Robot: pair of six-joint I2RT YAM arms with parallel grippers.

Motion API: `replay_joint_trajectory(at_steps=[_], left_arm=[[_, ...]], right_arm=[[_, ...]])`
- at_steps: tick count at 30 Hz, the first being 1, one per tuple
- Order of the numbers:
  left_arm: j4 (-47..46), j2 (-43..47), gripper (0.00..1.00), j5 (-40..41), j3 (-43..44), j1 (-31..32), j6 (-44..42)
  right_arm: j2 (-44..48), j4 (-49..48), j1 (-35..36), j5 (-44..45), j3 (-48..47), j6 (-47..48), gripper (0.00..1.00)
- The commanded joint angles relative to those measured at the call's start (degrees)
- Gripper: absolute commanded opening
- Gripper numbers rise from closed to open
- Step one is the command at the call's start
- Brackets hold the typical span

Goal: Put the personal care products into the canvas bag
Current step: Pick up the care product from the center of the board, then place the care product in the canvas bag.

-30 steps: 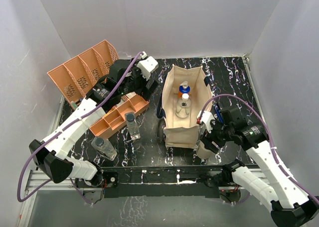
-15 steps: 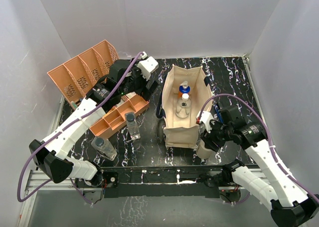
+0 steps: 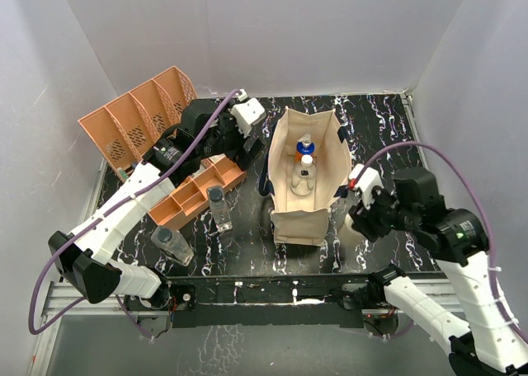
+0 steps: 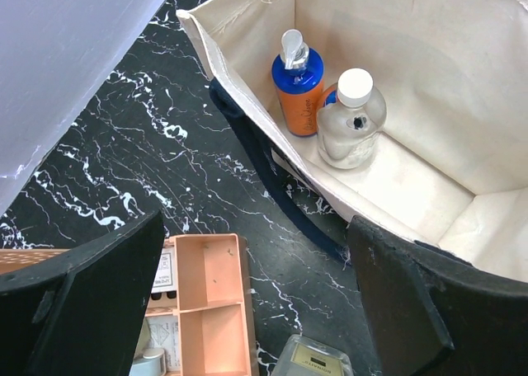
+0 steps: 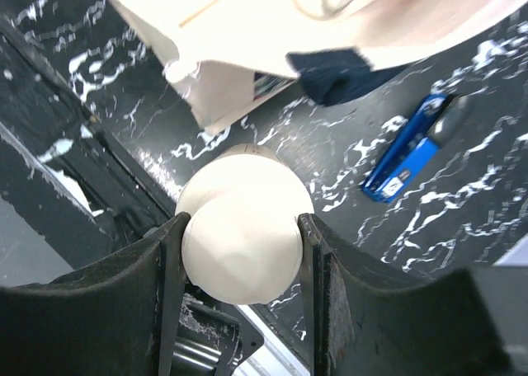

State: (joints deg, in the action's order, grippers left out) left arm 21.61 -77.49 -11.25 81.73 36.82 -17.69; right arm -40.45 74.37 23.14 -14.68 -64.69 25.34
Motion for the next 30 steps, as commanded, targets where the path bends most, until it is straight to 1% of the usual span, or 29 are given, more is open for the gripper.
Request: replay_joint_trajectory(at_steps=[1, 11, 16, 23, 30], left_arm=[[0.11, 0.06, 0.91, -2.28, 0.44, -0.34, -0.52], [0.59, -0.12, 0.9, -2.98, -1.67, -0.37, -1.62], [0.28, 0.65, 0.89, -3.85, -3.21, -0.34, -1.99], [0.71, 1.14, 0.88, -3.92, -3.76, -0.34, -2.1], [1.1, 3.31, 0.88, -5.26, -4.89, -0.3, -2.17]], right_arm=[[-2.13, -3.09, -0.26, 2.06, -12.68, -2.84, 0.08], [-13.68, -1.29, -0.31, 1.76, -38.02, -4.36, 0.08], [-19.28, -3.56, -0.29, 0.7, -45.95, -8.28, 0.08], [-26.46, -9.99, -0.34, -0.51, -49.73, -11.68, 0.08], [-31.0, -16.96, -0.28, -1.76, -47.18, -13.29, 0.08]])
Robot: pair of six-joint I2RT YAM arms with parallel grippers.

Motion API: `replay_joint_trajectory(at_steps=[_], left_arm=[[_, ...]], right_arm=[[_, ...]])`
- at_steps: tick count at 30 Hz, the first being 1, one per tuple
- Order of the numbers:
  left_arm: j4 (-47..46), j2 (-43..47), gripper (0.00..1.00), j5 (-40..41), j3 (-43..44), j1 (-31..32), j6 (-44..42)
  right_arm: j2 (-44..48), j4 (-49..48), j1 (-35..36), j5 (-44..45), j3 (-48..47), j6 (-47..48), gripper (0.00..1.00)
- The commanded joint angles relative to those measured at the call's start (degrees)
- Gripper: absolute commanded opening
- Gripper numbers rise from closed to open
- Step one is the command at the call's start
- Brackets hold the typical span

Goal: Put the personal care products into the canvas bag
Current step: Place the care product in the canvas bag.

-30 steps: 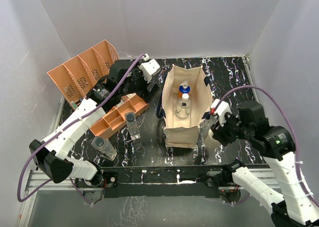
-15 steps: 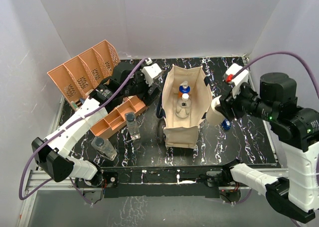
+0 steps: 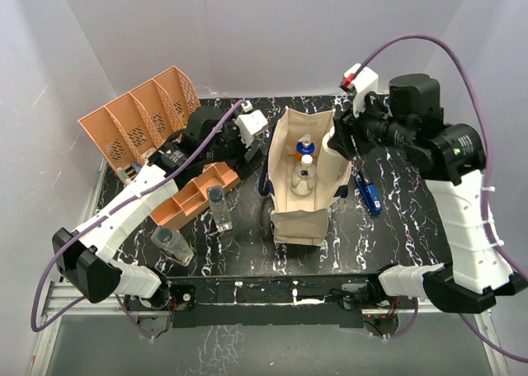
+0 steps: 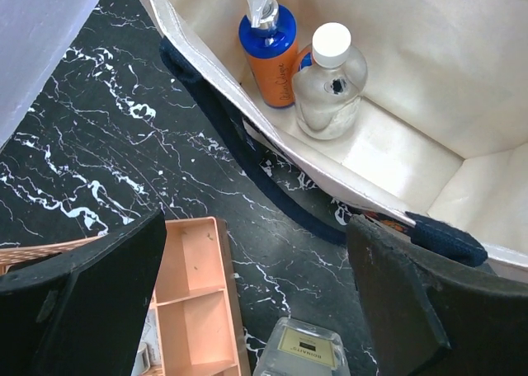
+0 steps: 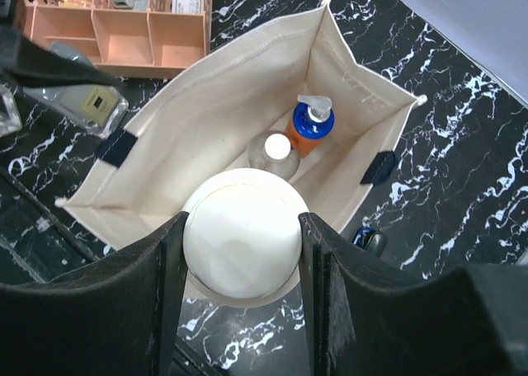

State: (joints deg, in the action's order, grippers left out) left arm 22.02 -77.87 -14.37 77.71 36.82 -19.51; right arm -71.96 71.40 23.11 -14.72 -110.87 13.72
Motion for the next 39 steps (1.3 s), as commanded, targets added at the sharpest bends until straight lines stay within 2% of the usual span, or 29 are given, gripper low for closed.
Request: replay_joint_trajectory(at_steps=[1, 15, 25, 39], left_arm=[[0.74, 3.9, 0.88, -2.56, -0.94, -0.34, -0.38], [-0.52, 3.81, 0.88, -3.56, 0.33, -0.34, 0.7], [-0.88, 3.13, 0.88, -2.36, 0.19, -0.34, 0.52], [-0.84, 2.02, 0.88, -2.46, 0.91, -0.34, 0.61]], right_arm=[[0.37, -14.91, -0.26, -2.14, 0.58, -1.72, 0.08], [2.15, -26.8, 1.15, -4.83, 20.0, -2.01, 0.08], [5.93, -35.16, 6.15, -4.75, 36.04, -0.27, 0.08], [4.15, -46.64, 6.64, 0.41, 47.85, 3.6, 0.08]])
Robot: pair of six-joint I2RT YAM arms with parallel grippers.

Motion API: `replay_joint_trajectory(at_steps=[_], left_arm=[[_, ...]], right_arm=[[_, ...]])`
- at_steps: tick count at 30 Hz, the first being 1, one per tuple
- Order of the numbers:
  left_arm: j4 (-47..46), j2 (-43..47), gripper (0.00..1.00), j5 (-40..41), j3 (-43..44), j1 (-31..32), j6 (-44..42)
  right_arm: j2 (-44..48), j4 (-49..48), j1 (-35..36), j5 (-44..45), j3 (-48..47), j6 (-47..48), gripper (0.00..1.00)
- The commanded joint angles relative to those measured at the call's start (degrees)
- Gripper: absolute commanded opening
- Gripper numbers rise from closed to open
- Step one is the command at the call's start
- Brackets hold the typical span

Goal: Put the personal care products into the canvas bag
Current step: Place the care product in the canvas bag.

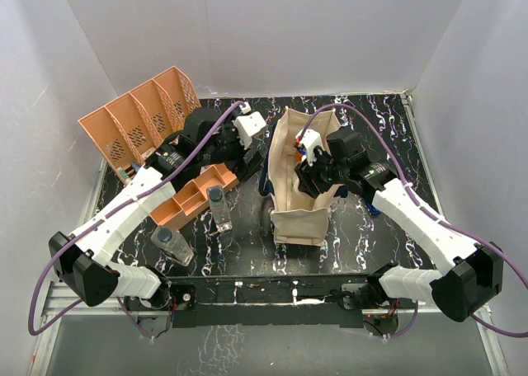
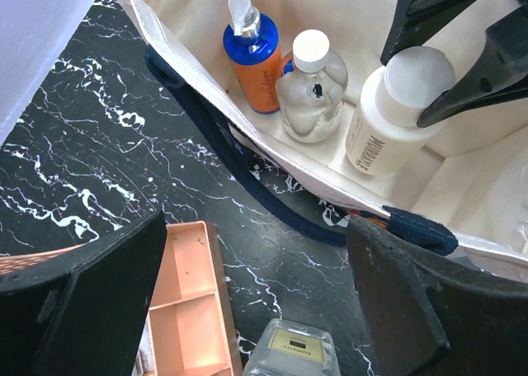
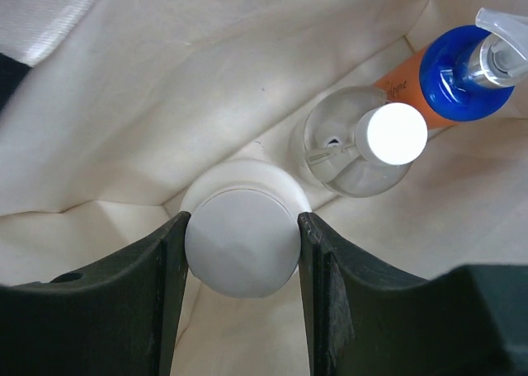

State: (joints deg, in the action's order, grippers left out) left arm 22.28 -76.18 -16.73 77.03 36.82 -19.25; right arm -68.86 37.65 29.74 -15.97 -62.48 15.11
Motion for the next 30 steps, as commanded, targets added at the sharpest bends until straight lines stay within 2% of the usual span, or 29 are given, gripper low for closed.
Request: replay_joint_trajectory(at_steps=[1, 6, 12, 20, 24, 30], left_arm=[[-1.1, 0.21, 0.88, -0.13, 1.56, -0.34, 0.33], [-0.83, -0.05, 0.88, -0.79, 2.35, -0.37, 0.17], [0.91, -0.05, 0.87, -7.1, 4.86, 0.07, -0.35], [2.62, 1.49, 0.86, -10.85, 2.51, 3.88, -1.34], [3.31, 1.61, 0.85, -11.22, 1.86, 7.07, -2.67], [1.86, 1.43, 0.85, -9.33, 0.81, 7.83, -1.81]], right_arm=[[0.83, -13.91, -0.02, 2.06, 0.01, 2.54, 0.08], [-1.58, -17.82, -0.41, 2.83, 0.97, 3.27, 0.08], [-2.65, -19.42, -1.74, 2.89, 2.12, 3.05, 0.08], [-1.72, -22.77, -2.42, 4.06, 5.3, 3.87, 0.08], [-1.78, -24.26, -3.02, 4.89, 6.18, 4.02, 0.08], [-2.3, -25.86, -3.3, 4.6, 6.84, 4.13, 0.08]])
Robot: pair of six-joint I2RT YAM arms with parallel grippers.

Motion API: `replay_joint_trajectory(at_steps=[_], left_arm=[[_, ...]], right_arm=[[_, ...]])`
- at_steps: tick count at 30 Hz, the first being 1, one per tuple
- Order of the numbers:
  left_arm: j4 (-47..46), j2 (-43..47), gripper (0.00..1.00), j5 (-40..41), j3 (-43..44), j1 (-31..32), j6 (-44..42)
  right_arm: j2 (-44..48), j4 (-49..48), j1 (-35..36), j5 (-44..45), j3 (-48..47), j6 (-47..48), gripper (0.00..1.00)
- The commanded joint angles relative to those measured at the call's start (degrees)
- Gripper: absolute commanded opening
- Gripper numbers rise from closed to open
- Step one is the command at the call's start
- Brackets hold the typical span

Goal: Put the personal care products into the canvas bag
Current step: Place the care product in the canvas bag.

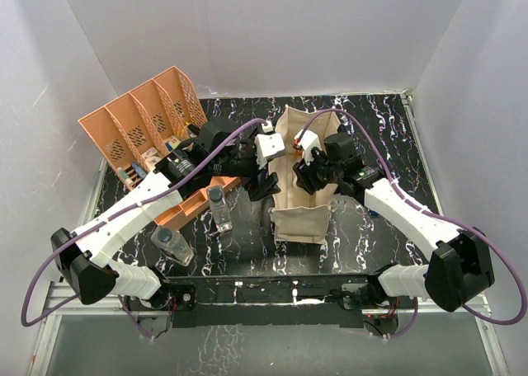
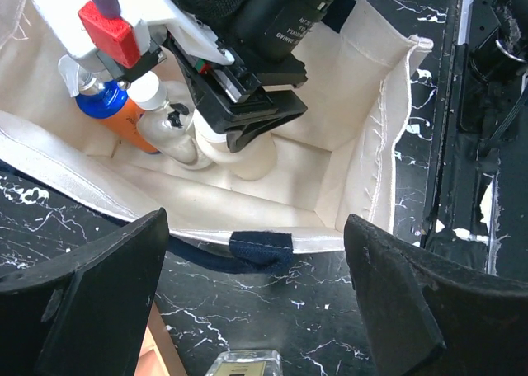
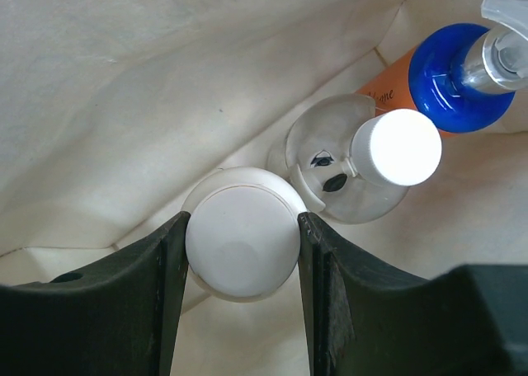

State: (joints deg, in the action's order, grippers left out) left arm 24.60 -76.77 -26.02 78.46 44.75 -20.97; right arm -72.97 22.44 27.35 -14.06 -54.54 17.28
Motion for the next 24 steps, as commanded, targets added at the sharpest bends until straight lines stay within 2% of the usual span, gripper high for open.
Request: replay_joint_trajectory(at_steps=[1, 6, 8, 11, 14, 15, 16, 21, 24], left_arm=[[-0.51, 2.13, 0.85, 0.3, -0.73, -0.1, -0.07], [0.1, 2.62, 0.86, 2.27, -0.61, -0.15, -0.53], [0.45, 2.76, 0.87, 4.05, -0.18, -0.42, -1.13], [1.78, 3.21, 0.89, 5.75, 0.68, -2.08, -0.87], [3.68, 4.52, 0.9, 7.9, 0.26, -5.01, 0.83], [4.5, 5.14, 0.9, 8.41, -0.29, -5.99, 1.26], [5.4, 5.86, 0.91, 8.35, -0.84, -6.94, 1.31], [10.08, 10.36, 0.92, 7.51, -5.12, -10.35, -1.66], [14.32, 14.22, 0.94, 6.64, -8.37, -11.19, -7.45]], right_arm=[[1.66, -10.89, -1.01, 2.79, -1.04, 2.08, 0.08], [1.75, -10.18, -1.26, 0.45, -1.09, 2.69, 0.08], [2.06, -8.33, -1.27, -1.21, -1.16, 2.69, 0.12], [2.56, -5.82, -1.33, -3.87, -1.38, 2.62, 0.31], [3.23, -4.53, -1.27, -4.85, -2.28, 2.13, 0.46], [3.22, -3.94, -1.25, -5.03, -2.95, 1.88, 0.63], [3.04, -3.1, -1.25, -5.38, -3.77, 1.62, 0.73], [2.41, 2.76, -1.25, -7.21, -9.33, 1.02, 0.89], [2.97, 5.17, -1.3, -7.54, -12.32, 0.55, 0.92]])
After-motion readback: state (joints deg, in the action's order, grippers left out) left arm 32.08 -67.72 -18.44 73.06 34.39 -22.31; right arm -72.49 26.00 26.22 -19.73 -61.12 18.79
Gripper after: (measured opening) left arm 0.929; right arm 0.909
